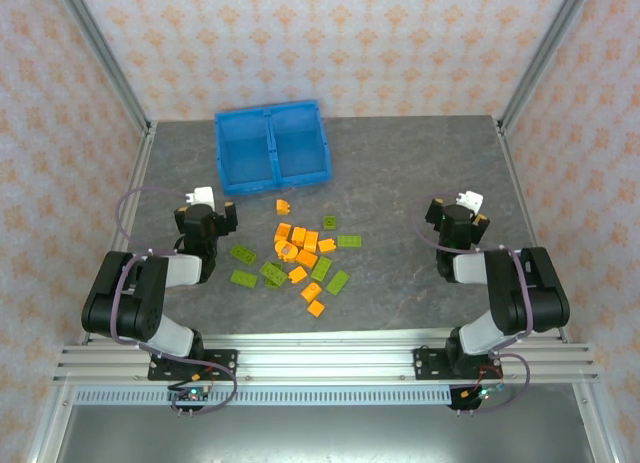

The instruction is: Sort the legos into containers by color

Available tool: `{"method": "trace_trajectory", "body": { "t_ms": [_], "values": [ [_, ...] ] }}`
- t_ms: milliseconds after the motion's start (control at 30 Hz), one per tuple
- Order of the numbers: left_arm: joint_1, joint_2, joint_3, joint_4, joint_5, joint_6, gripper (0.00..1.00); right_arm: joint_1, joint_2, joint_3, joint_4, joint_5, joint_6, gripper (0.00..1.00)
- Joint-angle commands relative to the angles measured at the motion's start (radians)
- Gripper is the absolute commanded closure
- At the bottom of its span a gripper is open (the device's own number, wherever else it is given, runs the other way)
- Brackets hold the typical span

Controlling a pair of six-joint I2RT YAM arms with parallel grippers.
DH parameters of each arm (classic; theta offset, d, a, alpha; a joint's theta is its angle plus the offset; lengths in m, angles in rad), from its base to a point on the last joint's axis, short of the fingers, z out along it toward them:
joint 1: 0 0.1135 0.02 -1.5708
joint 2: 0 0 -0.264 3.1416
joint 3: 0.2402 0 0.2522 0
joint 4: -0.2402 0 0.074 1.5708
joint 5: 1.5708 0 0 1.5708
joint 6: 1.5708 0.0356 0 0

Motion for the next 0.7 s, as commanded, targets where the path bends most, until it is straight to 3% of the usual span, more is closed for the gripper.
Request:
{"method": "trace_trajectory", "body": {
  "t_ms": [0,133,167,233,333,433,567,667],
  "values": [
    [-0.005,-0.004,0.019,0.018,0.004,0.002,0.0,0.03,-0.111,0.061,-0.161,0.047,-0.017,0.01],
    [-0.009,-0.031,0.039,-0.038,0.026,0.02,0.0,0.043,-0.347,0.285,-0.847,0.088,0.326,0.01],
    [-0.018,-0.051,0.041,-0.057,0.022,0.031,0.0,0.043,-0.381,0.339,-0.984,0.062,0.42,0.01],
    [-0.043,-0.133,0.035,-0.119,0.001,0.043,0.0,0.043,-0.422,0.421,-1.161,-0.121,0.443,0.01],
    [-0.08,-0.32,0.087,-0.392,0.02,0.057,0.0,0.051,-0.421,0.515,-1.34,-0.404,0.407,0.01],
    [-0.13,-0.492,0.15,-0.591,0.06,0.021,0.0,0.095,-0.374,0.607,-1.499,-0.552,0.371,0.01],
    [-0.209,-0.609,0.26,-0.761,0.204,-0.087,0.0,0.226,-0.284,0.697,-1.596,-0.565,0.323,0.01],
    [-0.31,-0.609,0.391,-0.944,0.352,-0.004,0.0,0.303,-0.193,0.742,-1.612,-0.551,0.301,0.01]
  ]
}}
